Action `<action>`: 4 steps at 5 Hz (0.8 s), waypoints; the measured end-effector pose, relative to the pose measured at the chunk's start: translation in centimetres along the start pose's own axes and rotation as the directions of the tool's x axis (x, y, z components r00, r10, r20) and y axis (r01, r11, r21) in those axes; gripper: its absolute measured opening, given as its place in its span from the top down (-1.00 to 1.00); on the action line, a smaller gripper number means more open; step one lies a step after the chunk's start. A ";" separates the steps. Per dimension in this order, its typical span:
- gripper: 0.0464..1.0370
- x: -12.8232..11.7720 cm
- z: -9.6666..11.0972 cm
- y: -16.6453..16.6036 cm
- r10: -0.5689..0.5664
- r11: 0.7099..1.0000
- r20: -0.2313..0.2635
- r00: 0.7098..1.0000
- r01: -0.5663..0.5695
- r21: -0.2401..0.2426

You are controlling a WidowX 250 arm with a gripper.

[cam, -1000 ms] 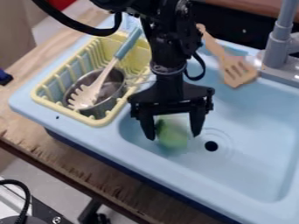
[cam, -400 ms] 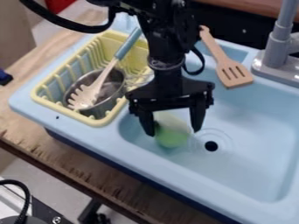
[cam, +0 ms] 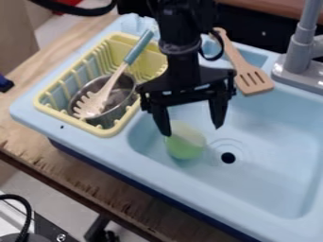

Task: Put the green pot to the left of the sink

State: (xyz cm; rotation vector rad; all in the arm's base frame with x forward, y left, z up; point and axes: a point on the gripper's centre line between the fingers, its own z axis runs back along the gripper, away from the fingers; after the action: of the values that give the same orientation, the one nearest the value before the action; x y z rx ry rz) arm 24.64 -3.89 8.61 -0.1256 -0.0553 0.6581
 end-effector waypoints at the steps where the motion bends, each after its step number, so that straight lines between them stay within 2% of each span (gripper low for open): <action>1: -0.93 -0.3 0.9 -1.1 0.007 1.000 -0.009 1.000 -0.007 0.000; 2: -0.93 -0.5 1.9 -2.5 -0.021 1.000 0.005 1.000 0.021 -0.008; 3: -0.93 -1.0 1.8 -3.6 -0.048 0.999 0.015 0.999 0.048 -0.015; 4: -0.93 -1.2 1.8 -4.6 -0.086 0.996 0.003 0.996 0.086 -0.028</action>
State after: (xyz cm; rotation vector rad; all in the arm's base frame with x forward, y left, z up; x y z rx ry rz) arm 26.28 -8.02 10.99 -0.1492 -0.0718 0.5714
